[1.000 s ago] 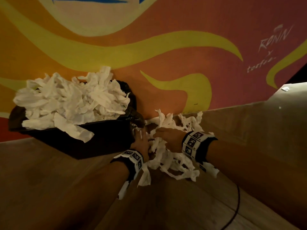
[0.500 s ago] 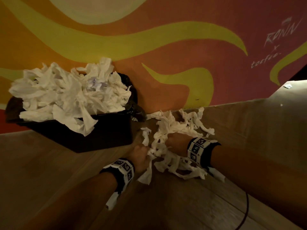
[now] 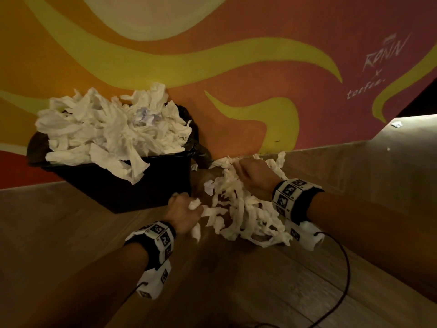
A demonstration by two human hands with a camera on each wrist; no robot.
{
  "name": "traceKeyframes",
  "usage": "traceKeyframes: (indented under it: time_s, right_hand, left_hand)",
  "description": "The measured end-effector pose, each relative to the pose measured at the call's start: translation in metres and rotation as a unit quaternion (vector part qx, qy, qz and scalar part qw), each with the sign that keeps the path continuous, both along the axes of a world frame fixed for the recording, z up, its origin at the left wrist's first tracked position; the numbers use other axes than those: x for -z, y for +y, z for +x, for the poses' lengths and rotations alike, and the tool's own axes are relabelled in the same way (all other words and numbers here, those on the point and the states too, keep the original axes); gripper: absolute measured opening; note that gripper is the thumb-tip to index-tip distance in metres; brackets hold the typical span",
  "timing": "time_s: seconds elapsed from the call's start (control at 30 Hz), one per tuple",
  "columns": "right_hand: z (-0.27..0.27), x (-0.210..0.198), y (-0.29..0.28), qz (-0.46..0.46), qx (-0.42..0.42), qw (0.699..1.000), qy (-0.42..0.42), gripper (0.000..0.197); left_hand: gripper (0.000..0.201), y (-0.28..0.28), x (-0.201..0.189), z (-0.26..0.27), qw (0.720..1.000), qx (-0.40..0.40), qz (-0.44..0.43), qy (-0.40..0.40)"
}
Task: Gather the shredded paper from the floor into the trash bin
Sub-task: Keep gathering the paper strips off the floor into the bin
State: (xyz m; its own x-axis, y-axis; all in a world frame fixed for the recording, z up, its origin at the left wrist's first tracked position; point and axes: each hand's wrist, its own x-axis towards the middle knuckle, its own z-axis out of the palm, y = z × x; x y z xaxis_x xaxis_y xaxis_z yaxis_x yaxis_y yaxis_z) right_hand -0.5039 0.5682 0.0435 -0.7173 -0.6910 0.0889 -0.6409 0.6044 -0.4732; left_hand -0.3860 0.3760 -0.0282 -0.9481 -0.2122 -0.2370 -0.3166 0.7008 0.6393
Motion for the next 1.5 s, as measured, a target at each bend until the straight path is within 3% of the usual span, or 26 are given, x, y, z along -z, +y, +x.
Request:
traceKeyframes:
  time_s: [0.1,0.23,0.33,0.43,0.53,0.6,0.73,0.8,0.87,0.93,1.07,1.27,1.33,1.5]
  right_hand:
    - [0.004,-0.006,-0.005,-0.062,0.027,0.997,-0.032,0.029]
    - [0.009,-0.008,-0.005,-0.081,0.033,0.995,-0.040,0.024]
    - [0.011,-0.007,0.001,0.015,0.029,0.996,-0.080,0.015]
    - [0.015,-0.006,0.004,0.091,0.045,0.985,-0.136,0.019]
    - [0.020,-0.008,0.008,0.186,0.044,0.971,-0.142,0.039]
    - [0.022,-0.004,0.013,0.251,0.017,0.957,-0.143,0.043]
    - [0.026,0.015,0.021,0.331,-0.014,0.929,-0.167,0.024]
    - [0.028,0.024,0.022,0.360,-0.025,0.917,-0.168,0.030]
    - [0.030,0.032,0.020,0.385,-0.036,0.909,-0.156,0.035]
    - [0.032,0.040,0.016,0.404,-0.048,0.903,-0.139,0.044]
    - [0.032,0.054,0.008,0.409,-0.056,0.902,-0.126,0.061]
    - [0.034,0.069,0.003,0.391,-0.084,0.907,-0.133,0.056]
    - [0.035,0.071,0.005,0.400,-0.092,0.903,-0.131,0.061]
    - [0.034,0.065,0.006,0.375,-0.114,0.914,-0.104,0.037]
  left_hand:
    - [0.007,-0.006,-0.001,-0.001,1.000,-0.007,0.011,0.012]
    - [0.040,-0.009,0.002,0.001,0.998,0.051,-0.011,-0.042]
    - [0.042,-0.005,0.005,0.006,0.994,0.091,0.012,-0.057]
    - [0.036,0.000,0.009,0.005,0.993,0.092,0.033,-0.058]
    - [0.040,0.010,0.012,0.002,0.992,0.090,0.043,-0.071]
    - [0.052,0.017,0.016,0.000,0.992,0.097,0.000,-0.087]
    - [0.081,0.031,0.031,-0.004,0.980,0.160,-0.087,-0.086]
    - [0.076,0.035,0.040,-0.007,0.954,0.228,-0.178,-0.075]
    - [0.074,0.036,0.046,-0.005,0.942,0.245,-0.207,-0.100]
    - [0.070,0.034,0.048,-0.002,0.945,0.234,-0.205,-0.104]
    - [0.053,0.031,0.046,0.005,0.953,0.226,-0.202,-0.028]
    - [0.052,0.017,0.037,0.013,0.985,0.145,-0.090,-0.035]
    - [0.040,0.013,0.032,0.014,0.987,0.149,-0.060,-0.026]
    - [0.008,0.005,0.023,0.018,0.995,0.085,0.045,-0.035]
